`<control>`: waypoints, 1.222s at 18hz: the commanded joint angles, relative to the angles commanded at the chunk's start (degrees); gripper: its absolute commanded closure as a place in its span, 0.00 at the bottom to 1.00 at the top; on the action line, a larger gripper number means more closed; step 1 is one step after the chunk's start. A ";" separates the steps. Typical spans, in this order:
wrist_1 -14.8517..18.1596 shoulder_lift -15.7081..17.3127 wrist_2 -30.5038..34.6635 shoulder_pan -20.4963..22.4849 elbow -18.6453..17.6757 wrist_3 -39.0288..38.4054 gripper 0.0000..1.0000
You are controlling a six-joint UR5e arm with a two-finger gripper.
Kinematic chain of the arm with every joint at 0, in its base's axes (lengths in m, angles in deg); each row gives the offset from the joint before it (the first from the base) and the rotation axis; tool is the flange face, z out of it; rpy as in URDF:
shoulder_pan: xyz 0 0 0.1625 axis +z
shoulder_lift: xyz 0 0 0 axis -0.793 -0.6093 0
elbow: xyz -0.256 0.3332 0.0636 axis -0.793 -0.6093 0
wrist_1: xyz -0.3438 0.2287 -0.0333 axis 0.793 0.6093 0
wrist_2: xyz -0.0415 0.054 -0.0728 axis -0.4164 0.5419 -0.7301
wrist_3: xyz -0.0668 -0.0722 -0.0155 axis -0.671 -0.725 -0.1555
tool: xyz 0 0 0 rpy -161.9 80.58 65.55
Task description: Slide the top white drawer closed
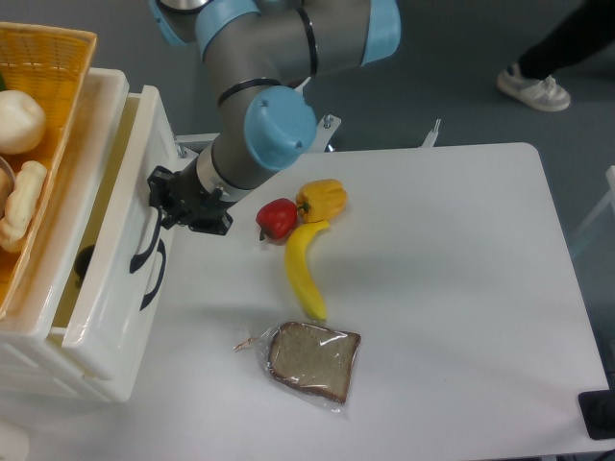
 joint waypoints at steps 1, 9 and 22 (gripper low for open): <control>0.00 0.09 0.00 -0.53 0.00 -0.27 1.00; -0.09 0.00 0.09 -0.98 0.62 -0.36 0.88; -12.83 -2.54 12.47 18.35 2.90 6.74 0.00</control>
